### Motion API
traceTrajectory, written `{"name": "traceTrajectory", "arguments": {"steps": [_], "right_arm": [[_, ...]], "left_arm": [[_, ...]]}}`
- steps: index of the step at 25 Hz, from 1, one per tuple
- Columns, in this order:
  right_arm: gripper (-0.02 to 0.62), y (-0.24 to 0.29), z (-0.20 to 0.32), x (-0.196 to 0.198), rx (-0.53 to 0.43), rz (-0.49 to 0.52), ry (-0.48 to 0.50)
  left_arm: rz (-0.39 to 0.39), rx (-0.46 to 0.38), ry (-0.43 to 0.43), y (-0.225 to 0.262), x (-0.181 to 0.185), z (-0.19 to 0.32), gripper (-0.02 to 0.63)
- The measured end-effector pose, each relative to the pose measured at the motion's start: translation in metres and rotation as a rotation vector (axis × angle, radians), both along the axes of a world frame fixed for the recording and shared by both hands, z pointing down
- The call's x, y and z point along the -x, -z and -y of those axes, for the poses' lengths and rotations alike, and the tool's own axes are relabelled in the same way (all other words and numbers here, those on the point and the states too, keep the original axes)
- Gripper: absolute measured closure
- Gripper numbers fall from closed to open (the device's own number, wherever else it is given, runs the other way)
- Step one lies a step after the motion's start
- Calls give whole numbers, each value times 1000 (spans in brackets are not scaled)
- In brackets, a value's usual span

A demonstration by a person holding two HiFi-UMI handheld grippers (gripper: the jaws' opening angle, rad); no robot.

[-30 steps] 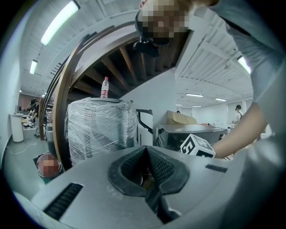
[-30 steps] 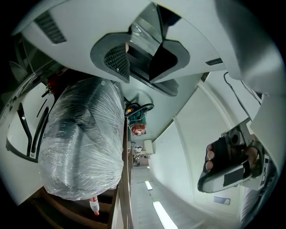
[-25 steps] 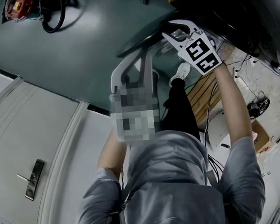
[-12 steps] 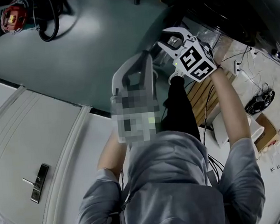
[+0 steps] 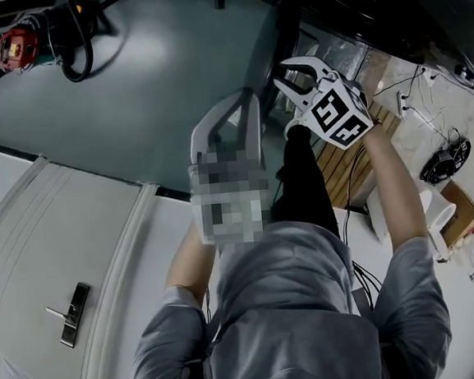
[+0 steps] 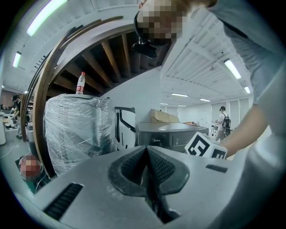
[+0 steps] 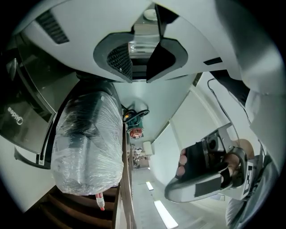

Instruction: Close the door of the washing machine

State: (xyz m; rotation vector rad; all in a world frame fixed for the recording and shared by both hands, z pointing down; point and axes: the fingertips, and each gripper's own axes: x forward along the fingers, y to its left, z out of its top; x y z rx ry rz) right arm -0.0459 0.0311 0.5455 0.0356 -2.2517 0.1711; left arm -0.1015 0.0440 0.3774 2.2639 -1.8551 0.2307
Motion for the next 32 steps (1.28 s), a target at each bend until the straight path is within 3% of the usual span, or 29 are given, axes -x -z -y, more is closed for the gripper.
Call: {"name": "traceTrajectory", "arguments": {"steps": [3, 7, 12, 17, 32], "right_arm": [[505, 6, -15, 2, -1, 36, -4], [505, 5, -26, 18, -71, 57, 5], [503, -10, -38, 28, -112, -33, 91], [505, -11, -39, 28, -82, -54, 97], [514, -10, -35, -20, -108, -95, 35]], "left_arm": [[-3, 1, 4, -1, -7, 1, 607], [-11, 19, 2, -5, -15, 0, 607], [2, 26, 6, -6, -16, -1, 607], [8, 25, 14, -4, -13, -3, 607], [0, 26, -39, -5, -40, -1, 607]]}}
